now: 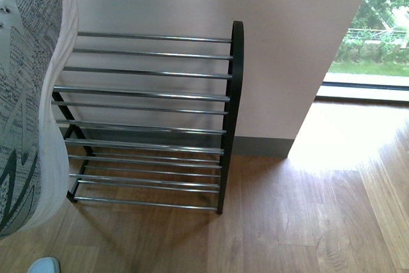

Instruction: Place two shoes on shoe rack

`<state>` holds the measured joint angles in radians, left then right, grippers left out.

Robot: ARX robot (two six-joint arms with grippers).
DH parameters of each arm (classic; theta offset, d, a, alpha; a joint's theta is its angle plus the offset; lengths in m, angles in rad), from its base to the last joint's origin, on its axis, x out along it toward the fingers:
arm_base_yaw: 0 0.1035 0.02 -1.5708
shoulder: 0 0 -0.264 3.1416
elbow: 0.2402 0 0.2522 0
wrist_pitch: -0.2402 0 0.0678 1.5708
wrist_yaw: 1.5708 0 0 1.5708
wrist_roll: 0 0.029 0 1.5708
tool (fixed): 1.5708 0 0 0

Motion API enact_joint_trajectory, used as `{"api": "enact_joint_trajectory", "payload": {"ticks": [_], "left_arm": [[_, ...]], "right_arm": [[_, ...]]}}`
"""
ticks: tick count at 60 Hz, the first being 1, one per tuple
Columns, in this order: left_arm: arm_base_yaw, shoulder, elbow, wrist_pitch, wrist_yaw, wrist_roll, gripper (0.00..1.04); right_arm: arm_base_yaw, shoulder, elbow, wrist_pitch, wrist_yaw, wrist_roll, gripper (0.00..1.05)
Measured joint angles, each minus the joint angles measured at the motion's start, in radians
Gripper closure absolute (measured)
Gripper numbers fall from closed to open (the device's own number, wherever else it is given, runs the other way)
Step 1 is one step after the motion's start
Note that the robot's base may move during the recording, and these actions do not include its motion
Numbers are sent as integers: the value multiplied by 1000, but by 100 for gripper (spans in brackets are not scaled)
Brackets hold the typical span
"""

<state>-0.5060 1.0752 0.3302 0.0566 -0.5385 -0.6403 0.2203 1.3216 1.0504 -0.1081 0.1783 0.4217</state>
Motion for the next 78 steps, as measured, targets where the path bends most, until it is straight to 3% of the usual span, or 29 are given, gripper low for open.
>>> {"api": "enact_joint_trajectory", "payload": {"ticks": [78], "left_arm": [[2, 0, 0, 0, 2, 1, 103]], "right_arm": [[8, 2, 0, 2, -21, 0, 103]]}}
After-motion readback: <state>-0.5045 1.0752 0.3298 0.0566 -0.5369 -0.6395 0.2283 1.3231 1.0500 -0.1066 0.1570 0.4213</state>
